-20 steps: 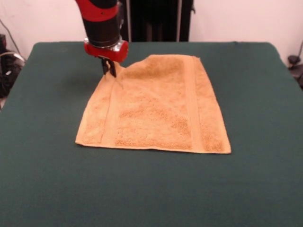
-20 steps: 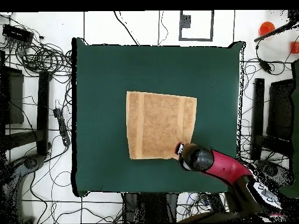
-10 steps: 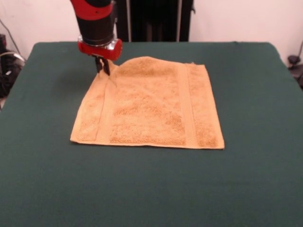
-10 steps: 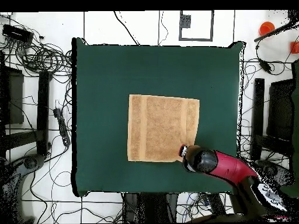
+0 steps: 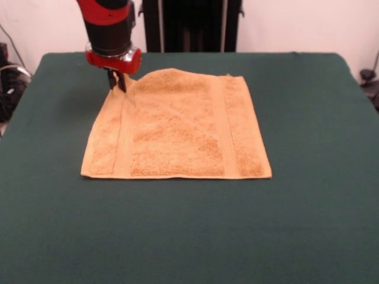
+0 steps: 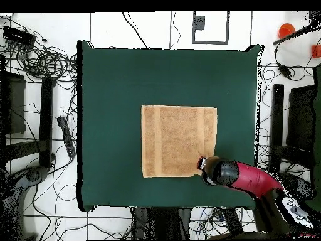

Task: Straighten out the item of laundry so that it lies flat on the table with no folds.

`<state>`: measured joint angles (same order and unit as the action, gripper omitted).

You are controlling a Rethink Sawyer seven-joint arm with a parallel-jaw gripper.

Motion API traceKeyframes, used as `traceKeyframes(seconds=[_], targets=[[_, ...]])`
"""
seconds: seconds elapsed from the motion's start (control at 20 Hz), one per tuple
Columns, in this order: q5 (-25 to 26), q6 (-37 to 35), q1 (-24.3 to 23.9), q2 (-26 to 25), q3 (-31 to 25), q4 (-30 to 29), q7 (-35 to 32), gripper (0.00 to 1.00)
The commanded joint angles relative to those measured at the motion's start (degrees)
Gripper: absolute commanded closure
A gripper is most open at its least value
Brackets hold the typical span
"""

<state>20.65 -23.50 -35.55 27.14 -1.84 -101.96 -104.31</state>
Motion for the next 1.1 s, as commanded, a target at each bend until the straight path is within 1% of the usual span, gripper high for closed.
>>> traceKeyframes(seconds=[0.05,0.3,0.45,0.6,0.85,1.1], targets=[[3.6,-6.0,-0.4,-2.1,-5.3,4.7,6.1,1.00],[4.1,-4.8,-0.5,-2.5,-5.6,4.0,4.2,1.00],[3.5,-3.9,-0.4,-2.8,-6.0,3.2,2.8,1.00],[3.0,-4.5,0.3,-1.1,-6.5,2.6,2.7,1.00],[3.0,-3.2,1.2,-1.0,-5.8,2.0,1.1,1.00],[2.8,-2.9,1.8,0.2,-5.6,0.9,0.3,1.00]])
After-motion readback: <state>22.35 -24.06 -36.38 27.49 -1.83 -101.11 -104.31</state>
